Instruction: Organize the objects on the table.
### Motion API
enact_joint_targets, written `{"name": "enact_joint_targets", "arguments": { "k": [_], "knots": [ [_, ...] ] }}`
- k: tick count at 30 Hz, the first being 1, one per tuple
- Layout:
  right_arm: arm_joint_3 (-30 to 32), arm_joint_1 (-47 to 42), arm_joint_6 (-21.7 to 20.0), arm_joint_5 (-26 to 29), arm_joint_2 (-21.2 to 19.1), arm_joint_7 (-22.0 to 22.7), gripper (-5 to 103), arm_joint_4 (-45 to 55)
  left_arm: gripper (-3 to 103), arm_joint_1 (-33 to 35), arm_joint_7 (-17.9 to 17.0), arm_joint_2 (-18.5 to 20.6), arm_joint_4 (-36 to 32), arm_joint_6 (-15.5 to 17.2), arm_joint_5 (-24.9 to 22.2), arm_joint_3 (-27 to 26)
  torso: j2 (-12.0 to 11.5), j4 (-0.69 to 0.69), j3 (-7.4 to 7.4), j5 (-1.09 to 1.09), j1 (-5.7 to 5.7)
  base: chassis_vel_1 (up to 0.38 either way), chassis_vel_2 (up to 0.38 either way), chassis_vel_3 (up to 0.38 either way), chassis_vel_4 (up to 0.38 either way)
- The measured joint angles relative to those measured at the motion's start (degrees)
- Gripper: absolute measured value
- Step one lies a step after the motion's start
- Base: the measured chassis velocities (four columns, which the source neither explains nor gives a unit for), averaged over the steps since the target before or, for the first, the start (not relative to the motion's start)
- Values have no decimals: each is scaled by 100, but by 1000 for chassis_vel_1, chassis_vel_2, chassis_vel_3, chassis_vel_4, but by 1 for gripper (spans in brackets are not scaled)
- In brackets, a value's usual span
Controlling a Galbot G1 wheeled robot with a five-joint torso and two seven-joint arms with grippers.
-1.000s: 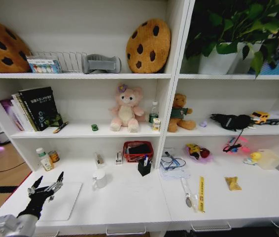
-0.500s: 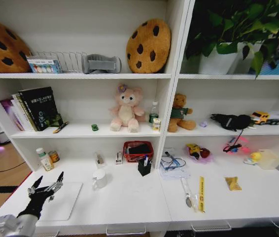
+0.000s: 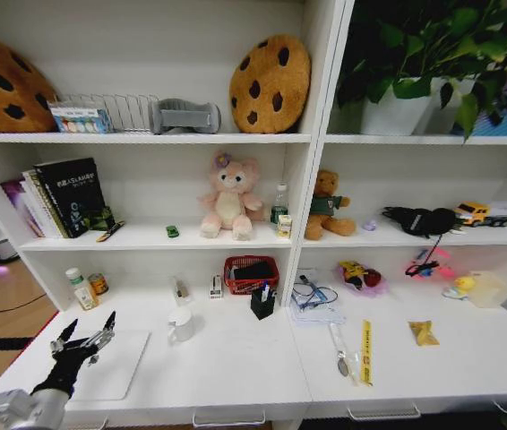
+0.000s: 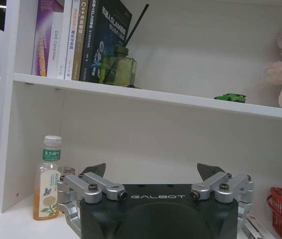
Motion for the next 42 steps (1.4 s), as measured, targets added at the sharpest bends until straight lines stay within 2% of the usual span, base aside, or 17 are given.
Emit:
{"name": "enact_joint_targets", "arguments": {
  "k": [2, 6, 13, 14, 23, 24, 28, 30, 31, 33, 34, 37, 38, 40, 42],
  "knots": [
    [14, -616, 98, -13, -8, 45, 100, 488, 100, 0, 0, 0, 0, 0, 0, 0, 0, -1, 0, -1, -1, 0, 0, 0, 0],
    [21, -1064, 90, -19, -52, 142, 100, 1067, 100, 0, 0, 0, 0, 0, 0, 0, 1, 0, 0, 0, -1, 0, 0, 0, 0],
    [114, -2237, 69, 114, -355, 165, 100, 3065, 100, 0, 0, 0, 0, 0, 0, 0, 0, 0, 1, 0, 0, 0, 0, 0, 0],
    [114, -2237, 69, 114, -355, 165, 100, 3065, 100, 0, 0, 0, 0, 0, 0, 0, 0, 0, 1, 0, 0, 0, 0, 0, 0],
    [631, -3329, -105, -16, -686, 298, 100, 5114, 100, 0, 0, 0, 0, 0, 0, 0, 0, 1, 1, 0, 0, 0, 0, 0, 0],
    [744, -3528, -173, 6, -733, 289, 100, 5514, 100, 0, 0, 0, 0, 0, 0, 0, 0, 0, 1, -1, 0, 0, 0, 0, 0],
    [869, -3692, -337, 170, -797, 224, 100, 6052, 100, 0, 0, 0, 0, 0, 0, 0, 0, -1, 1, 0, -1, 0, 0, 0, 0],
    [974, -3745, -779, 616, -951, 53, 100, 6682, 100, 0, 0, 0, 0, 0, 0, 0, 0, 0, 1, -1, 0, 0, 0, 0, 0],
    [974, -3745, -779, 616, -951, 53, 100, 6682, 100, 0, 0, 0, 0, 0, 0, 0, 0, 0, 1, -1, 0, 0, 0, 0, 0],
    [1062, -3604, -1446, 1184, -1109, -141, 100, 7154, 100, 0, 0, 0, 0, 0, 0, 0, 0, 0, 1, 1, 0, 0, 0, 0, 0],
    [1062, -3604, -1446, 1184, -1109, -141, 100, 7154, 100, 0, 0, 0, 0, 0, 0, 0, 0, 0, 1, 1, 0, 0, 0, 0, 0],
    [1215, -3189, -2411, 2076, -1390, -384, 100, 7740, 100, 0, 0, 0, 0, 0, 0, 0, -1, 1, 2, 1, 0, 0, 0, 0, 0],
    [1215, -3189, -2411, 2076, -1390, -384, 100, 7740, 100, 0, 0, 0, 0, 0, 0, 0, -1, 1, 2, 1, 0, 0, 0, 0, 0],
    [1307, -2726, -2814, 2231, -1556, -431, 100, 7881, 100, 0, 0, 0, 0, 0, 0, 0, -1, 1, 2, 0, 0, 0, 0, 0, 0],
    [1319, -2566, -2916, 2239, -1587, -431, 100, 7886, 100, 0, 0, 0, 0, 0, 0, 0, -1, 1, 2, 1, 1, 0, 0, 0, 0]
  ]
}}
